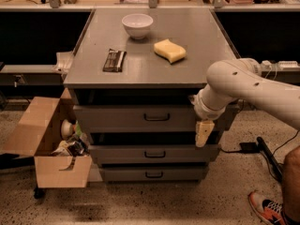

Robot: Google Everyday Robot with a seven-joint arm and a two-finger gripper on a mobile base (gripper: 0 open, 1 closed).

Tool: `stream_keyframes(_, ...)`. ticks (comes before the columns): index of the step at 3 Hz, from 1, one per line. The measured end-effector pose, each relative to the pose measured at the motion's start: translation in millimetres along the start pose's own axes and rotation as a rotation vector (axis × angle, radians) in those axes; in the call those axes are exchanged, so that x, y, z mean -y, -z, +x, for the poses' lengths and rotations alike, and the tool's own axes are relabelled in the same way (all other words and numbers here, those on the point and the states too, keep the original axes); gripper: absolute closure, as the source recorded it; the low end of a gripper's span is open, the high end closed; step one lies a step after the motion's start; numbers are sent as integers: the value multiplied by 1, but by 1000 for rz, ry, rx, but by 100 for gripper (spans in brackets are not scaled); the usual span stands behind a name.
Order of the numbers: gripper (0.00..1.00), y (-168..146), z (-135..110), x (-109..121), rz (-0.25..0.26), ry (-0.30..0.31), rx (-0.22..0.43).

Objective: Open top drawer

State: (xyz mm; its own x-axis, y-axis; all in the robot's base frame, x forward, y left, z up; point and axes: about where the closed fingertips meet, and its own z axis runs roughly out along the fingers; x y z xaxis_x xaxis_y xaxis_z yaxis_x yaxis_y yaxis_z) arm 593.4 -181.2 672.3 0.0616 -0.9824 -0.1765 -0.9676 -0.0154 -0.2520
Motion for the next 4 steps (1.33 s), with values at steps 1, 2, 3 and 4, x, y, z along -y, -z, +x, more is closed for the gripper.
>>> stream_keyframes(1, 11, -21, 1, 8, -32, -16, 19)
stream_keyframes(2, 36, -29, -3, 1, -56, -8, 38)
stream_keyframes(3, 58, -23, -5, -2, -62, -5, 42)
stream_keyframes(4, 82, -19, -5, -1, -63, -5, 42)
